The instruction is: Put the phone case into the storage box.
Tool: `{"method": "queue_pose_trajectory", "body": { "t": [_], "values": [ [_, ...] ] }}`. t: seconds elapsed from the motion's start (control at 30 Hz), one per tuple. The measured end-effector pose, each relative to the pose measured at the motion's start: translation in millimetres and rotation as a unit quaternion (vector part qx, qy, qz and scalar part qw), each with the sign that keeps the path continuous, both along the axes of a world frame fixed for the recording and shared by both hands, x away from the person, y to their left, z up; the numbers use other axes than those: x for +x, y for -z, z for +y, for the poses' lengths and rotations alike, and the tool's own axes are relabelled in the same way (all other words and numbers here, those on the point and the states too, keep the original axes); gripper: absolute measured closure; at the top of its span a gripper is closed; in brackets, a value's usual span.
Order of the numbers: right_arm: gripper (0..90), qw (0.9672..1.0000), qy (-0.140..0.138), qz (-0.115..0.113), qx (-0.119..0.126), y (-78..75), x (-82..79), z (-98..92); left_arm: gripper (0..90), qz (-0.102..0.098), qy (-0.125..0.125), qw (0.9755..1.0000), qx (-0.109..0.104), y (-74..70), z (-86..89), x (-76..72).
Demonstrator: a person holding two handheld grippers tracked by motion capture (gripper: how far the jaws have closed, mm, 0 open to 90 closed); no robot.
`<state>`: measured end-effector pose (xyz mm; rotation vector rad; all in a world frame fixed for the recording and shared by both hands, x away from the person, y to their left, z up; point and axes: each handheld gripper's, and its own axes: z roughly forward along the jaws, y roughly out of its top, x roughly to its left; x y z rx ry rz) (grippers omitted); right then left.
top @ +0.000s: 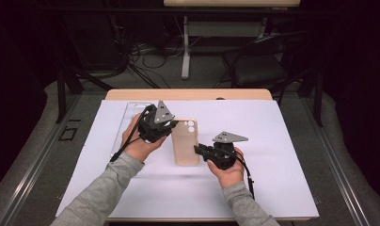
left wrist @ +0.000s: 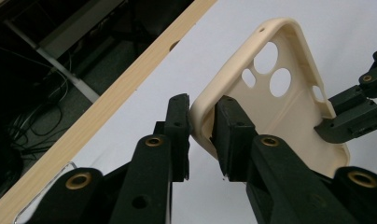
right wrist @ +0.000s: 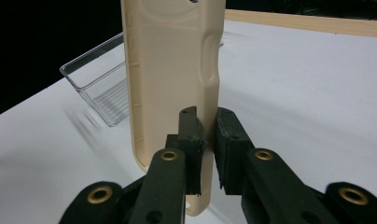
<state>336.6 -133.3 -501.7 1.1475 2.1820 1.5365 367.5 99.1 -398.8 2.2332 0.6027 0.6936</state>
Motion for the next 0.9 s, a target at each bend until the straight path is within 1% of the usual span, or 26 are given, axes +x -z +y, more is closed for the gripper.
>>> {"method": "queue_pose_trajectory", "body": {
  "t": [0.17,0.2,0.3,0.5,0.6,0.7,0.9],
  "values": [
    [82.3,1.0,0.001,0.001,0.0,0.0,0.0,-0.1,77.7,0.0,0.0,1.0,0.005,-0.5,-0.3,0.2],
    [82.3,1.0,0.001,0.001,0.0,-0.1,-0.1,-0.1,77.9,0.001,0.001,1.0,0.008,-0.9,-0.2,0.3],
    [82.3,1.0,0.001,0.001,0.0,0.0,0.0,-0.2,78.3,0.002,0.0,1.0,0.008,-1.2,-0.6,0.4],
    [82.3,1.0,0.001,0.001,0.001,-0.1,0.1,-0.4,78.9,0.003,0.001,0.9999,0.014,-2.9,-1.4,-0.3],
    [82.2,1.0,0.001,0.0,0.001,0.0,0.1,-0.4,79.0,0.0,0.003,0.9999,0.014,-3.4,-1.6,-0.2],
    [82.1,1.0,0.001,-0.001,0.004,0.1,0.3,-0.6,79.2,-0.002,0.006,0.9998,0.02,-4.4,-1.8,-0.4],
    [81.9,1.0,0.0,0.0,0.006,0.4,0.4,-0.5,79.3,-0.005,0.008,0.9998,0.019,-5.3,-1.9,-1.4]
  ]
}}
